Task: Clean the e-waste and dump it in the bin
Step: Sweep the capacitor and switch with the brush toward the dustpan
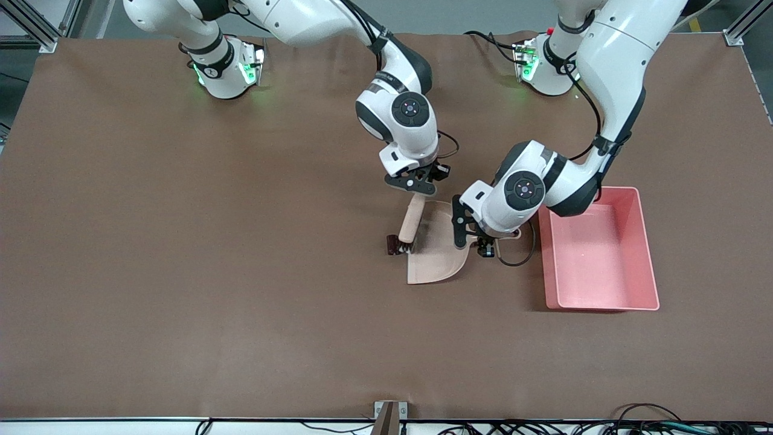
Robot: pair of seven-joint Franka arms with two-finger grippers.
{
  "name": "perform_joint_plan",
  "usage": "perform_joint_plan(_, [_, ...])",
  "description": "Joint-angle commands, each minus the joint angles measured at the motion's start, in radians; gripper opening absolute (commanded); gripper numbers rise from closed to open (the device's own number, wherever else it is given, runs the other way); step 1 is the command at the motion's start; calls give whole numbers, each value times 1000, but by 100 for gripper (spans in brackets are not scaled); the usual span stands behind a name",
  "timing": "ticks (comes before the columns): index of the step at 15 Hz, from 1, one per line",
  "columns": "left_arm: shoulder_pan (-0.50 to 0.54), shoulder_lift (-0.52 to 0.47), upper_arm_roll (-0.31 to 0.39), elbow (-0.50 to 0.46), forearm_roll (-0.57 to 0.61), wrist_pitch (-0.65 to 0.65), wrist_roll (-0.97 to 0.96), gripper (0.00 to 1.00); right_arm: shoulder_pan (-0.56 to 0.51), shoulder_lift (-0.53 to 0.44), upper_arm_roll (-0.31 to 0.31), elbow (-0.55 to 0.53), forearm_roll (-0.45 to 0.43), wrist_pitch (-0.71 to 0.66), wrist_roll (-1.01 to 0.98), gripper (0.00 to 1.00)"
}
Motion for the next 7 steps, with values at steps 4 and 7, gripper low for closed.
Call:
perform_joint_plan(4, [-14,15,1,32,23,-28,-19,0,-113,-20,10,6,8,-191,-270,0])
perform_joint_plan(7, [-12,15,1,32,23,-28,-19,0,-141,-19,5,4,5,-205,-397,0])
